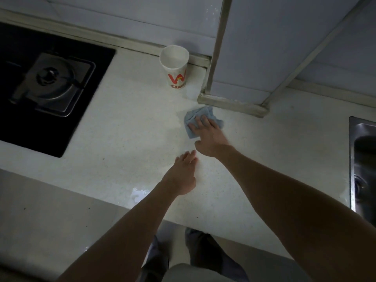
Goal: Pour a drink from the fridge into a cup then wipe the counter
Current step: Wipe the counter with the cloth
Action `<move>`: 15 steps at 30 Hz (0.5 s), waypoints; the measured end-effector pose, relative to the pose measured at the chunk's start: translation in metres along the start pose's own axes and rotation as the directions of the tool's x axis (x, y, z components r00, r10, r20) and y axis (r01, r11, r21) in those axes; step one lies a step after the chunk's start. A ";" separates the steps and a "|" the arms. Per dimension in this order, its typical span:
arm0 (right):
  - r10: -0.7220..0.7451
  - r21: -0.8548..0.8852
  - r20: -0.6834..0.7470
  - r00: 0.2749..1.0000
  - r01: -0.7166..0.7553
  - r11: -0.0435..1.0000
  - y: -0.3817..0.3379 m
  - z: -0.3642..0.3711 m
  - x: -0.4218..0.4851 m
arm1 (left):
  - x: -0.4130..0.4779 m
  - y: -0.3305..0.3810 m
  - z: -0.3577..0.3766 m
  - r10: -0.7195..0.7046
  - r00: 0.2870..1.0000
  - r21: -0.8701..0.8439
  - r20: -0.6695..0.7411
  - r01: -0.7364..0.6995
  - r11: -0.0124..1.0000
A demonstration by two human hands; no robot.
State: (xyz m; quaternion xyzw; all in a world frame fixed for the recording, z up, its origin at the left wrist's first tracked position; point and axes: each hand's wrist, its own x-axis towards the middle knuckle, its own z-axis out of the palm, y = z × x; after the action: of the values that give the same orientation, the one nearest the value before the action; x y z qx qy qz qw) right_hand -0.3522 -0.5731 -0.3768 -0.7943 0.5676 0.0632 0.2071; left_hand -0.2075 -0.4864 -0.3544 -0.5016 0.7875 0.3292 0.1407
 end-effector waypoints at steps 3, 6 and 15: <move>-0.014 0.075 -0.040 0.999 0.017 0.997 0.005 0.015 -0.037 | -0.014 -0.008 0.010 0.029 0.996 -0.012 -0.086 -0.030 0.999; 0.034 0.105 -0.084 0.996 -0.025 0.994 0.006 0.028 -0.072 | -0.041 -0.018 0.024 0.073 0.985 0.004 -0.156 -0.074 0.997; 0.353 0.198 -0.102 0.930 -0.329 0.923 -0.078 0.089 -0.160 | -0.124 -0.059 0.057 0.228 0.965 0.212 -0.129 -0.198 0.957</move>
State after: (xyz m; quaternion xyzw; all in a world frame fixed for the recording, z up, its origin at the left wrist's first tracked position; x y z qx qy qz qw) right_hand -0.3234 -0.3761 -0.3835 -0.6641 0.7133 -0.0067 0.2240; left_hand -0.1048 -0.3783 -0.3507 -0.4210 0.8741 0.2237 0.0929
